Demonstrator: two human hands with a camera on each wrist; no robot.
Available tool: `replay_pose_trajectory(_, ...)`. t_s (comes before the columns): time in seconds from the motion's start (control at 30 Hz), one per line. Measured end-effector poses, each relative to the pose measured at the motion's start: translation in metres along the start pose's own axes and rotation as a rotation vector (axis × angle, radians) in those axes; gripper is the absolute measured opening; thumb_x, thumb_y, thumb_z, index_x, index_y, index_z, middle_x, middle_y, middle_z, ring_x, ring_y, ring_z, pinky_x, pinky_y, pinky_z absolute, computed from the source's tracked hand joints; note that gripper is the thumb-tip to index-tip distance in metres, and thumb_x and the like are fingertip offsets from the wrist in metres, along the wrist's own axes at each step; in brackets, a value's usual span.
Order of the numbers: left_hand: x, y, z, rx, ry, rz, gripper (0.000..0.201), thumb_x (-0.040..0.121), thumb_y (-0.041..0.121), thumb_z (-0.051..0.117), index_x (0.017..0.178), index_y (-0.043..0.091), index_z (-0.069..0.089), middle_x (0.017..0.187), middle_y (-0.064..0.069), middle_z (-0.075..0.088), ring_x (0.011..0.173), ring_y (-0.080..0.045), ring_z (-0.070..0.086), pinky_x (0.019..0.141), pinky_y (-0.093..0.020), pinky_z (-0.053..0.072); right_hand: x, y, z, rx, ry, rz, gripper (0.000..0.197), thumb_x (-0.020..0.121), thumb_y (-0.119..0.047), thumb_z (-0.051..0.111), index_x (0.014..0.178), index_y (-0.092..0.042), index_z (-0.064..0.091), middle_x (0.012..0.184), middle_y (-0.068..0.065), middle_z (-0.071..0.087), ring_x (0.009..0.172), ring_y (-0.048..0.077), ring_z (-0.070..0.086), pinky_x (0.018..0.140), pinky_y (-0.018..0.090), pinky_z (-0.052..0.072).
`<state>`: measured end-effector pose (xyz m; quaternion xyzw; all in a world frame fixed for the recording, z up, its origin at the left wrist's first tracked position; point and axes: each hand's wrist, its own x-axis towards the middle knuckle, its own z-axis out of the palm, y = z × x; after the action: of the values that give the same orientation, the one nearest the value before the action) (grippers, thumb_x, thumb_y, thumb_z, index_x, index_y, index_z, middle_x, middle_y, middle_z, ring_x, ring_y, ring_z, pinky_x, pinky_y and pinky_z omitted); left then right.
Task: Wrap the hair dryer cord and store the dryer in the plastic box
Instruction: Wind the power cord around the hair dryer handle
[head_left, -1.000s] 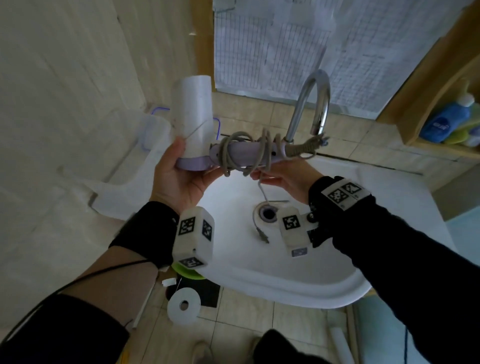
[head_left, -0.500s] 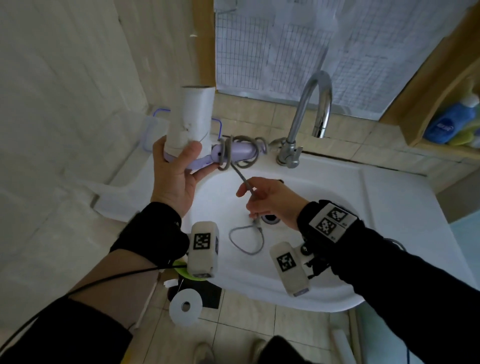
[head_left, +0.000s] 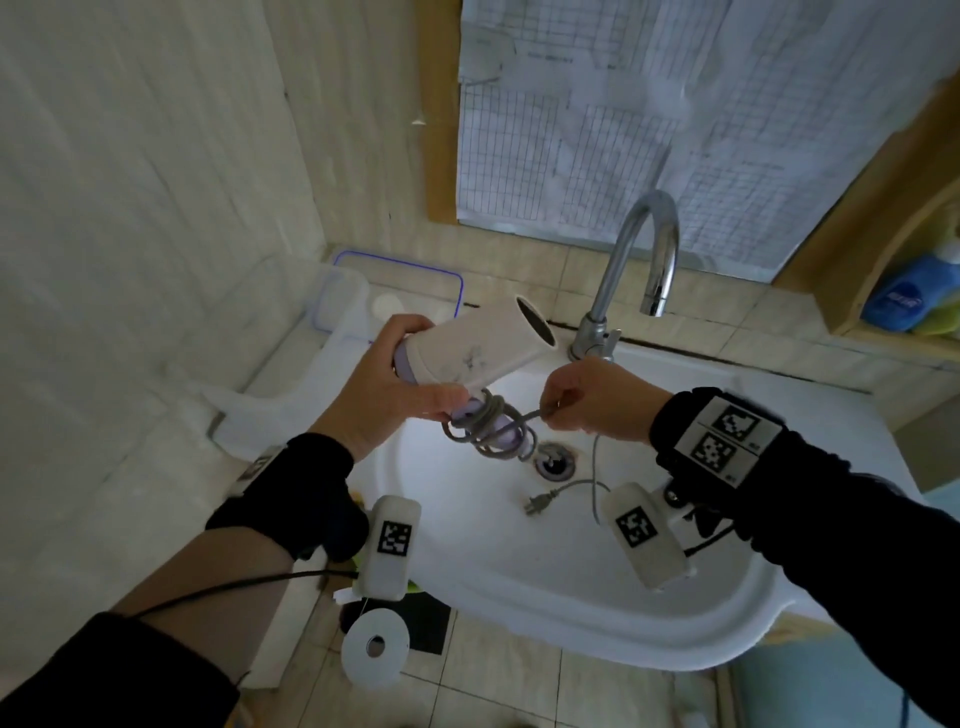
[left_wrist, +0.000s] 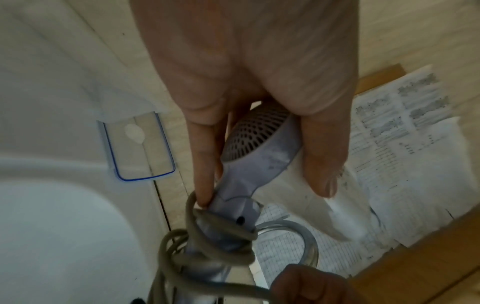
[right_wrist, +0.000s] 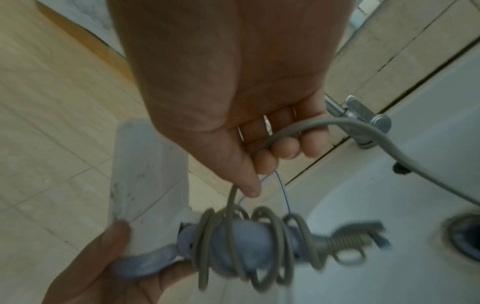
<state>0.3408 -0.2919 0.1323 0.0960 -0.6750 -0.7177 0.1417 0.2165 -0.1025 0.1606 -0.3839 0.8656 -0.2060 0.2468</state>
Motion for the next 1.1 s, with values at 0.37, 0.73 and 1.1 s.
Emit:
replay_pose_trajectory(0.37, 0.0, -0.002, -0.028, -0.421, -0.054, -0.158, 0.09, 0.036, 0.031, 0.092, 0.113, 0.011, 0.049, 0.101, -0.019, 0.061, 0.075, -0.035, 0.072, 0.057, -0.051, 0.056, 0.002, 0.011, -0.017, 0.413, 0.055, -0.018, 0.016, 0.072, -0.008, 0.075, 0.071, -0.018, 0.063, 0.075, 0.004, 0.066, 0.078, 0.022, 0.06, 0.089, 0.05, 0.049)
replay_pose_trajectory(0.73, -0.006, -0.019, -0.026, -0.776, 0.049, -0.137, 0.06, 0.025, 0.04, 0.09, 0.078, 0.014, 0.081, 0.077, -0.008, 0.077, 0.067, -0.022, 0.074, 0.054, -0.034, 0.059, -0.001, 0.01, -0.012, 0.805, -0.083, -0.06, 0.023, 0.083, 0.005, 0.056, 0.075, -0.013, 0.068, 0.071, 0.0, 0.068, 0.074, 0.016, 0.063, 0.087, 0.033, 0.05)
replay_pose_trajectory(1.1, 0.005, 0.003, 0.026, -1.02, 0.124, -0.042, 0.096, 0.047, 0.03, 0.089, 0.13, 0.006, 0.05, 0.106, -0.016, 0.072, 0.092, -0.027, 0.073, 0.07, -0.039, 0.059, 0.019, 0.002, 0.057, 0.919, 0.035, 0.113, 0.019, 0.093, -0.004, 0.046, 0.083, -0.012, 0.06, 0.069, 0.007, 0.067, 0.06, 0.008, 0.066, 0.073, 0.024, 0.048)
